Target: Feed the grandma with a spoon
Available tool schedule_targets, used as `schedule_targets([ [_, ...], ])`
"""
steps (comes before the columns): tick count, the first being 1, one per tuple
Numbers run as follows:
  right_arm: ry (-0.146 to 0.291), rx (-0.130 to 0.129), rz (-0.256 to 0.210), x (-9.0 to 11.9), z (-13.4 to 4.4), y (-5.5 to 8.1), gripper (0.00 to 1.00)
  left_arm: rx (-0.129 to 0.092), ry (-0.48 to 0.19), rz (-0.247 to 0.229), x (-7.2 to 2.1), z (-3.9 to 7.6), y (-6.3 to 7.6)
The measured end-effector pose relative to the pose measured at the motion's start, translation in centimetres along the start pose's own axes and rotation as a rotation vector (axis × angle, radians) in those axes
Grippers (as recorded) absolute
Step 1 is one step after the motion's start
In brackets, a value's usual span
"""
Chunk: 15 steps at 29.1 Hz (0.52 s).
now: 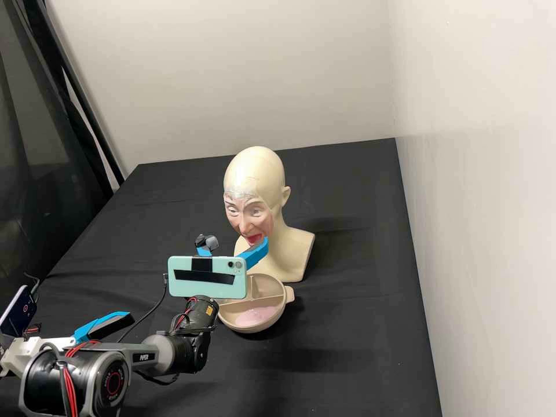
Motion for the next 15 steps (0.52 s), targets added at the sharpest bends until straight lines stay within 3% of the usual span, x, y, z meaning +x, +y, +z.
schedule_targets([
  [15, 0.000, 0.000, 0.000, 0.00, 0.00, 0.00, 1.00, -0.003, 0.005, -0.001, 0.02, -0.05, -0.06],
])
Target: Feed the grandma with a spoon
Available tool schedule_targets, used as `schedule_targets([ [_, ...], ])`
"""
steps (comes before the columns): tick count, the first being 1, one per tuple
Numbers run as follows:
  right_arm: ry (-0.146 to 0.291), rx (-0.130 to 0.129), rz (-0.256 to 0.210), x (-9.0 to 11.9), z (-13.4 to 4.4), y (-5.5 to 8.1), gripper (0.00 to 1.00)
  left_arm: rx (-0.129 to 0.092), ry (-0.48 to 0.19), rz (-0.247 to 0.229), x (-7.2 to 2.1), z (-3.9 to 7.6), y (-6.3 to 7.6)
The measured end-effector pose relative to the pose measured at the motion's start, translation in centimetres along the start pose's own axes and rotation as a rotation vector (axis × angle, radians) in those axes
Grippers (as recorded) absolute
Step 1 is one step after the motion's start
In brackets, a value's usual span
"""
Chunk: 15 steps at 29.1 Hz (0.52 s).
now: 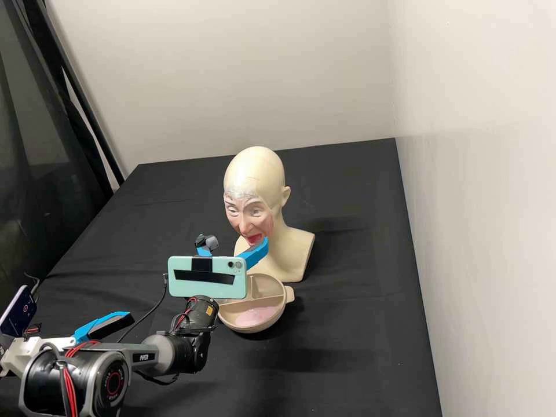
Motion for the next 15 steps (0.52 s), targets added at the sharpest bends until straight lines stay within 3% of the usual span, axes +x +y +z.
schedule_targets([
  [11, 0.000, 0.000, 0.000, 0.0, 0.0, 0.0, 1.00, -0.007, 0.103, -0.021, 0.20, -2.8, 0.2],
  [15, 0.000, 0.000, 0.000, 0.0, 0.0, 0.0, 1.00, -0.013, 0.136, -0.055, 0.26, -3.7, -0.3],
])
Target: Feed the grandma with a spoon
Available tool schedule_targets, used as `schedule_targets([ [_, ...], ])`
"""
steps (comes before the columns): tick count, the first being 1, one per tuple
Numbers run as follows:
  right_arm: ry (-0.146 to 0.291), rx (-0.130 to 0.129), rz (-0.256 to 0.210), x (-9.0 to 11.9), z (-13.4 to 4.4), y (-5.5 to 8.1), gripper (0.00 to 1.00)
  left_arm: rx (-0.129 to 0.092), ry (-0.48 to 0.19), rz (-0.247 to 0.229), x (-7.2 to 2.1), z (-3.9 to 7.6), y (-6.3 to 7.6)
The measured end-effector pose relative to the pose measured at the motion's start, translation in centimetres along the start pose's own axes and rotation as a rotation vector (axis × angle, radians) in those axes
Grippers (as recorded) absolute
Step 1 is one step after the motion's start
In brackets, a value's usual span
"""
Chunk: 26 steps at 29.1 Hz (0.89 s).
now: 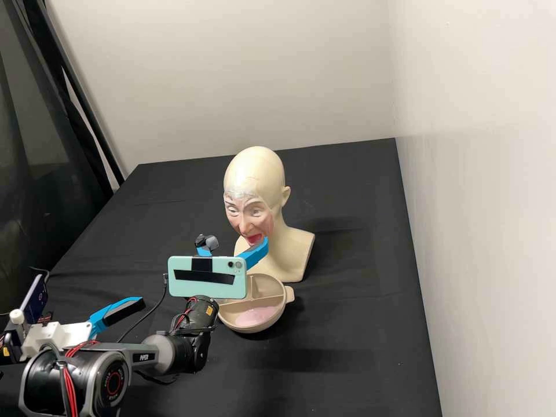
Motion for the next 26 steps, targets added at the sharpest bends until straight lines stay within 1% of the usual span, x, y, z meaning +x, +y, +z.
schedule_targets([
  [2, 0.000, 0.000, 0.000, 0.0, 0.0, 0.0, 1.00, -0.008, 0.019, -0.013, 0.03, -0.5, -0.1],
  [5, 0.000, 0.000, 0.000, 0.0, 0.0, 0.0, 1.00, -0.009, 0.036, -0.012, 0.03, -1.0, -0.1],
  [8, 0.000, 0.000, 0.000, 0.0, 0.0, 0.0, 1.00, -0.015, 0.062, -0.009, 0.03, -1.7, 0.0],
  [12, 0.000, 0.000, 0.000, 0.0, 0.0, 0.0, 1.00, -0.026, 0.113, -0.022, 0.35, -3.1, -0.5],
  [15, 0.000, 0.000, 0.000, 0.0, 0.0, 0.0, 1.00, -0.033, 0.142, -0.032, 0.45, -3.9, -0.8],
  [17, 0.000, 0.000, 0.000, 0.0, 0.0, 0.0, 1.00, -0.042, 0.168, -0.039, 0.44, -4.5, -0.9],
  [22, 0.000, 0.000, 0.000, 0.0, 0.0, 0.0, 1.00, -0.050, 0.201, -0.048, 0.44, -5.4, -1.1],
  [26, 0.000, 0.000, 0.000, 0.0, 0.0, 0.0, 1.00, -0.054, 0.225, -0.071, 0.51, -6.1, -1.6],
])
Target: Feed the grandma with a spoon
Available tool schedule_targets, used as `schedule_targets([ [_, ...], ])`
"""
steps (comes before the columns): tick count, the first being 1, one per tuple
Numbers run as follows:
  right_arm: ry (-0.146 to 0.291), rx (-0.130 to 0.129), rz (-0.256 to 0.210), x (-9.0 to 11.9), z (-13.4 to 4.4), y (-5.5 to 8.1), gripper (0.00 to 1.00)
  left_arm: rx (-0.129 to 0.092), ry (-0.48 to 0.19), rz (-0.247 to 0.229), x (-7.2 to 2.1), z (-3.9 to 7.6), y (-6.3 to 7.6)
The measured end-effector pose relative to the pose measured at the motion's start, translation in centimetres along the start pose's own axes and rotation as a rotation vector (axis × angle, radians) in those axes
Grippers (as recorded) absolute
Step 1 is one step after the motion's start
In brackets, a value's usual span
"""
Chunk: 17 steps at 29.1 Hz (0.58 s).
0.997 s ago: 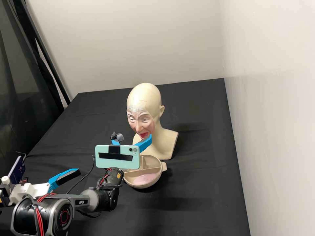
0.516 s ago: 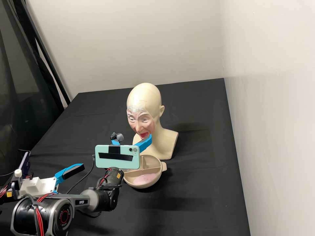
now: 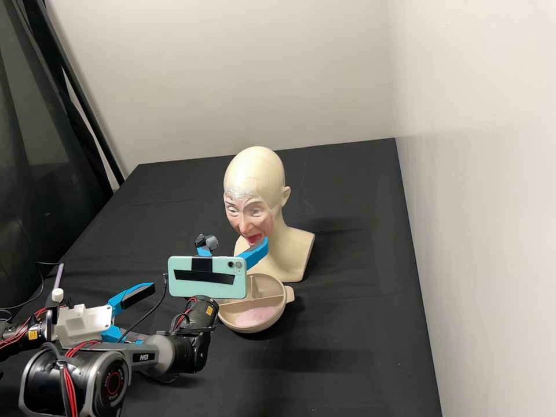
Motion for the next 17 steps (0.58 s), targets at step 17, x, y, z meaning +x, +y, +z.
schedule_targets([
  [17, -0.012, 0.005, -0.007, -0.44, 0.36, -0.09, 1.00, -0.008, 0.019, -0.002, 0.00, -0.45, 0.06],
])
